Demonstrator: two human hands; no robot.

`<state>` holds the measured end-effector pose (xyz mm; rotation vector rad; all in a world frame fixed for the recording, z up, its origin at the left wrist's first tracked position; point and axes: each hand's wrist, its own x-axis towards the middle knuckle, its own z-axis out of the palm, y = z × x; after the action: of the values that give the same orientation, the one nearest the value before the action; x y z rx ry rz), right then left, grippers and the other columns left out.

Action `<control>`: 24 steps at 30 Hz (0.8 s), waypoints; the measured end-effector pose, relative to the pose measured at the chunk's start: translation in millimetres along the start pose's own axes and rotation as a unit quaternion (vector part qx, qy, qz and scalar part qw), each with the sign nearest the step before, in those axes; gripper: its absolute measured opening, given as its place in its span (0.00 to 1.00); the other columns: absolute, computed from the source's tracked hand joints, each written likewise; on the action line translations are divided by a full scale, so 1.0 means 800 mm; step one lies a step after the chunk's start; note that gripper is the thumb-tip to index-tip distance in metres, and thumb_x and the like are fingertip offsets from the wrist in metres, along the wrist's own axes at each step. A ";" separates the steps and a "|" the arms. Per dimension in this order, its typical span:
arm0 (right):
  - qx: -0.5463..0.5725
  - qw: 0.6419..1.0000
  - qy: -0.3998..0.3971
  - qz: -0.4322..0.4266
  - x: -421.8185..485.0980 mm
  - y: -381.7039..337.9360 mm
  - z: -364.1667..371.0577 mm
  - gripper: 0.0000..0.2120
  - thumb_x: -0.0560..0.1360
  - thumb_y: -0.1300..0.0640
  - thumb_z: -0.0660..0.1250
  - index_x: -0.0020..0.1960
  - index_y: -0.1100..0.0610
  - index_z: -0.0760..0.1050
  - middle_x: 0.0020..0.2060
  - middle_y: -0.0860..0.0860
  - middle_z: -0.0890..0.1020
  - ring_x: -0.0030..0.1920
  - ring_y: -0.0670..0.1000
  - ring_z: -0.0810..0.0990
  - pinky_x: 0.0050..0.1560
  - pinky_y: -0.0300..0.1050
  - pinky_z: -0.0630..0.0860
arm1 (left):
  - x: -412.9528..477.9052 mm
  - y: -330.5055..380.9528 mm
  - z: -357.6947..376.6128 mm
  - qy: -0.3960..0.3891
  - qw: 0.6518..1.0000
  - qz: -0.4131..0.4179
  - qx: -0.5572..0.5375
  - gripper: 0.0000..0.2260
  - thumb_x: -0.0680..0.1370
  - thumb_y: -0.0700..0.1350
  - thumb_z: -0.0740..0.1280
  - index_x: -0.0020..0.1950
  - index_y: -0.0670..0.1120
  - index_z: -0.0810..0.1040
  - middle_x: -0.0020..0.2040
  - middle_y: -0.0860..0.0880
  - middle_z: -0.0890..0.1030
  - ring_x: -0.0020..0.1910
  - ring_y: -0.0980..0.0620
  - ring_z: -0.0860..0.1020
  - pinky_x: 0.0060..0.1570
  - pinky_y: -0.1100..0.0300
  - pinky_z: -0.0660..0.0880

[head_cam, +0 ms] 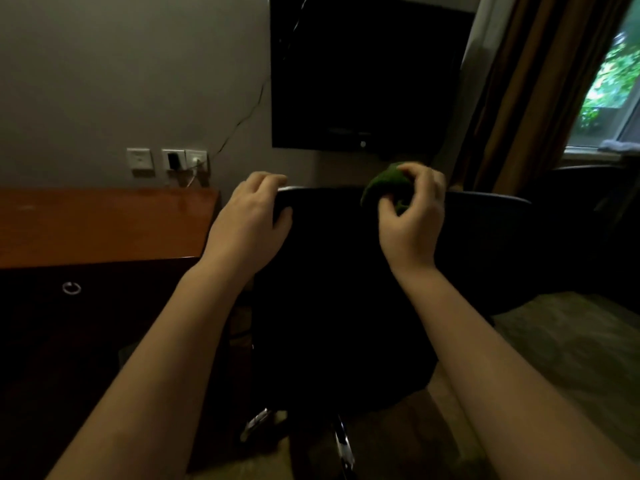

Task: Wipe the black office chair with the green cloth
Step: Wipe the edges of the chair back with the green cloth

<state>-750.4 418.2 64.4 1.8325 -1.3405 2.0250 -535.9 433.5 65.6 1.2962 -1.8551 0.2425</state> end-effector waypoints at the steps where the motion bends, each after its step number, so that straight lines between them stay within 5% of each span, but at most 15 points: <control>1: -0.008 0.999 -0.022 -0.025 0.002 -0.011 0.008 0.18 0.68 0.69 0.68 0.58 0.64 0.74 0.55 0.60 0.74 0.56 0.52 0.74 0.60 0.32 0.67 | 0.005 0.003 0.000 0.010 1.000 -0.015 0.002 0.19 0.80 0.44 0.64 0.71 0.43 0.70 0.67 0.46 0.72 0.65 0.46 0.71 0.57 0.59 0.67; 4: -0.030 0.979 -0.184 -0.079 -0.003 -0.040 0.044 0.25 0.68 0.70 0.65 0.65 0.64 0.73 0.63 0.62 0.74 0.65 0.59 0.72 0.69 0.44 0.63 | 0.016 0.006 0.006 -0.004 0.998 -0.067 0.009 0.21 0.79 0.42 0.63 0.72 0.42 0.68 0.69 0.43 0.72 0.66 0.42 0.71 0.61 0.52 0.69; 7: -0.133 0.933 -0.300 -0.145 -0.022 -0.048 0.084 0.26 0.75 0.63 0.62 0.73 0.60 0.65 0.74 0.57 0.64 0.76 0.55 0.57 0.76 0.46 0.47 | 0.017 0.004 0.015 -0.034 0.995 -0.085 0.028 0.22 0.78 0.38 0.62 0.73 0.43 0.68 0.70 0.43 0.72 0.67 0.42 0.70 0.62 0.49 0.69; 9: -0.188 0.921 -0.295 -0.172 -0.029 -0.044 0.096 0.25 0.78 0.60 0.59 0.75 0.58 0.62 0.77 0.54 0.59 0.77 0.53 0.52 0.75 0.46 0.42 | 0.014 0.001 0.017 -0.028 0.995 -0.087 0.040 0.22 0.78 0.37 0.63 0.72 0.44 0.69 0.69 0.45 0.73 0.66 0.42 0.72 0.58 0.51 0.71; 13: -0.221 0.921 -0.264 -0.180 -0.023 -0.033 0.085 0.24 0.78 0.60 0.59 0.75 0.58 0.63 0.76 0.54 0.63 0.76 0.54 0.58 0.76 0.46 0.47 | 0.015 0.004 0.018 0.003 0.992 -0.081 0.092 0.16 0.80 0.45 0.63 0.68 0.46 0.74 0.63 0.46 0.76 0.58 0.41 0.77 0.45 0.54 0.70; 20: -0.162 0.959 -0.205 -0.110 0.009 0.015 0.013 0.23 0.72 0.67 0.67 0.66 0.63 0.73 0.65 0.59 0.75 0.68 0.58 0.72 0.72 0.50 0.63 | 0.010 0.024 0.029 0.020 0.988 -0.094 0.123 0.17 0.81 0.44 0.61 0.69 0.44 0.73 0.61 0.44 0.76 0.54 0.40 0.78 0.39 0.54 0.69; 24: -0.168 0.975 -0.148 -0.017 0.035 0.075 -0.051 0.20 0.74 0.69 0.63 0.66 0.61 0.73 0.65 0.57 0.75 0.67 0.56 0.72 0.70 0.42 0.63 | 0.007 0.034 0.035 0.023 0.987 -0.095 0.125 0.18 0.80 0.43 0.61 0.70 0.44 0.72 0.62 0.45 0.76 0.55 0.41 0.78 0.39 0.55 0.67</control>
<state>-824.6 395.3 60.9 2.0262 -1.5932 1.4356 -574.7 425.4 60.0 1.6144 -1.6880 0.4089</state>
